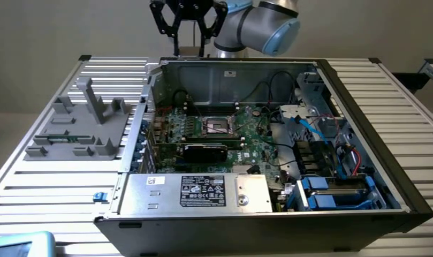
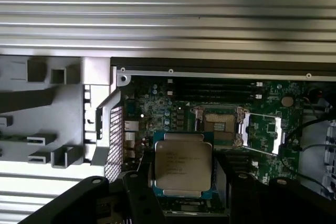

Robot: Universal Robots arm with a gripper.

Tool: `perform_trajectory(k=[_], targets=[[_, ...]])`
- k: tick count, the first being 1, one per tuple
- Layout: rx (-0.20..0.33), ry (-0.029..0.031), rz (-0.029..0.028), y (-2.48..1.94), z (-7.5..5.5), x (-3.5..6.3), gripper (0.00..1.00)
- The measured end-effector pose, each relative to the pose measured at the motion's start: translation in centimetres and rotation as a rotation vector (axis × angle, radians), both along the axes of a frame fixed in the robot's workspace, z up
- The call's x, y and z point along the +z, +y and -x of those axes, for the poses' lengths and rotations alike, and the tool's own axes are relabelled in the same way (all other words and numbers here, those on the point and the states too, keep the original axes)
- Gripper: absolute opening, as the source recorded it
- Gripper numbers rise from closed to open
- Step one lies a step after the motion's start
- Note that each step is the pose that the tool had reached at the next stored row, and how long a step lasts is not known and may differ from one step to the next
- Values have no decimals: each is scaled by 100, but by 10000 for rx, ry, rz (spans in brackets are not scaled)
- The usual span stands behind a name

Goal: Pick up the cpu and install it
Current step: 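Pick up the cpu and move it towards the insertion slot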

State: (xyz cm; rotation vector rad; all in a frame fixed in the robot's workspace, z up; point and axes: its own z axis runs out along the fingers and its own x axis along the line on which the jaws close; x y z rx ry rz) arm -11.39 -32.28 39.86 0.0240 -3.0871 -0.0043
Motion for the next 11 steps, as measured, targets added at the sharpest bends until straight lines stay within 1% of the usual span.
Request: perform_trajectory(k=[4, 11], targets=[[0, -2, -2, -5, -101, -41, 55], [-4, -2, -3, -27, -246, -165, 55]])
